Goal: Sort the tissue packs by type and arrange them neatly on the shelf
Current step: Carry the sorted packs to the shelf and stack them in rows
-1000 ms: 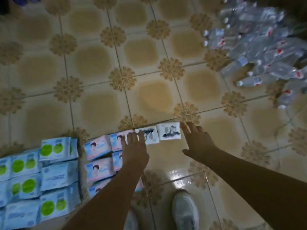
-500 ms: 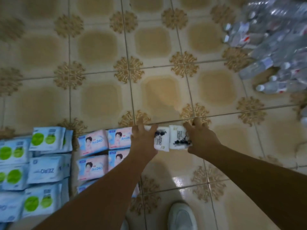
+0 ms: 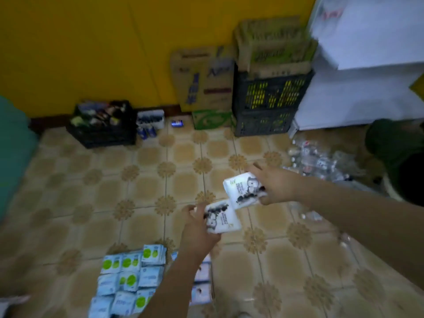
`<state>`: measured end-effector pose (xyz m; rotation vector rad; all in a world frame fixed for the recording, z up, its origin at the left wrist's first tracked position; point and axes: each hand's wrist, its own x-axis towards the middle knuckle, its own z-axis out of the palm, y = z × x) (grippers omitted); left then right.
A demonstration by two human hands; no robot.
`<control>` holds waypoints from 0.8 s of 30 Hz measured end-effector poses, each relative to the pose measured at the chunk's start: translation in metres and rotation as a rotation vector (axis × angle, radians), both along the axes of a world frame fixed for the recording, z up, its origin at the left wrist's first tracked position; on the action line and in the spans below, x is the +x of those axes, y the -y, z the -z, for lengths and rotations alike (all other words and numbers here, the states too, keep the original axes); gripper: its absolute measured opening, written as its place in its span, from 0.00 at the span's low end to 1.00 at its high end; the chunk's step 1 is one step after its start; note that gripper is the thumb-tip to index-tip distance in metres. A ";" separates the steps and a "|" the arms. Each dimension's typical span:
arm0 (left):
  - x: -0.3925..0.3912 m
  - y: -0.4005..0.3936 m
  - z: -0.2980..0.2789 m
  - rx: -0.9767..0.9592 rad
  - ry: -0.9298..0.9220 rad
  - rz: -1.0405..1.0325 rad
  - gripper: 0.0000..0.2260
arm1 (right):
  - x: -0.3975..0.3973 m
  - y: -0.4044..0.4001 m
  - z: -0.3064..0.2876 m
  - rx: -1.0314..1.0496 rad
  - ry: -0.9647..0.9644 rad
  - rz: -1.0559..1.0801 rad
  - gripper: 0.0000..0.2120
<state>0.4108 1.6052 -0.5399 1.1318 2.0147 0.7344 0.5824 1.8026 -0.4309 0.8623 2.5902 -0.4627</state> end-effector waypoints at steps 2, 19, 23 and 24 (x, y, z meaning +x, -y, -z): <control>-0.015 0.009 -0.078 0.125 0.047 -0.050 0.33 | -0.012 0.009 -0.087 0.091 -0.101 -0.055 0.40; -0.123 0.390 -0.406 0.853 0.156 -0.676 0.45 | -0.223 0.350 -0.397 -0.329 -0.849 -0.318 0.41; -0.154 0.511 -0.426 0.897 0.180 -0.892 0.32 | -0.294 0.474 -0.415 -0.361 -0.925 -0.462 0.38; -0.162 0.540 -0.430 0.927 0.170 -0.939 0.31 | -0.308 0.505 -0.420 -0.412 -0.937 -0.451 0.41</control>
